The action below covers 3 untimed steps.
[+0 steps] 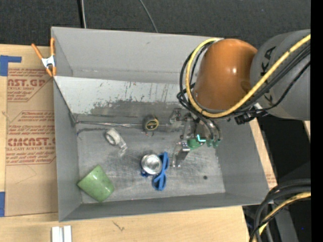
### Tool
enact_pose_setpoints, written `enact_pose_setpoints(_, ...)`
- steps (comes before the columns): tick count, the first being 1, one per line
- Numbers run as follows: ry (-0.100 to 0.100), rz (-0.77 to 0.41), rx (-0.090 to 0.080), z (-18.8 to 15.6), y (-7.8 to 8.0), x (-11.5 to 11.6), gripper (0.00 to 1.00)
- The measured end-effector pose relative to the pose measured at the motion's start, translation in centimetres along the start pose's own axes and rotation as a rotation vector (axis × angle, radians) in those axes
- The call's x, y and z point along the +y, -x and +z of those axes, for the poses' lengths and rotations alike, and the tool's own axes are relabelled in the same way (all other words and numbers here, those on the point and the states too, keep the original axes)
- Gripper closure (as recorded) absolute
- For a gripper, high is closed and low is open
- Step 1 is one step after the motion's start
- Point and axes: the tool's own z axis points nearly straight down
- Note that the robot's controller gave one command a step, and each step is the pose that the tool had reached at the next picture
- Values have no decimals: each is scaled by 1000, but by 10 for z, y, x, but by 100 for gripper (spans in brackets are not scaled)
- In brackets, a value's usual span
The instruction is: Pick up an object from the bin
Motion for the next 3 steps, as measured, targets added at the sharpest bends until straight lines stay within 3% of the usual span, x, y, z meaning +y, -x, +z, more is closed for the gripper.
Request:
enact_pose_setpoints(1, -1, -168, -13, 142, -2, -6, 0)
enact_pose_setpoints(2, 0, -167, -26, 137, 2, -5, 100)
enact_pose_setpoints(3, 0, -168, -10, 140, -2, -6, 0)
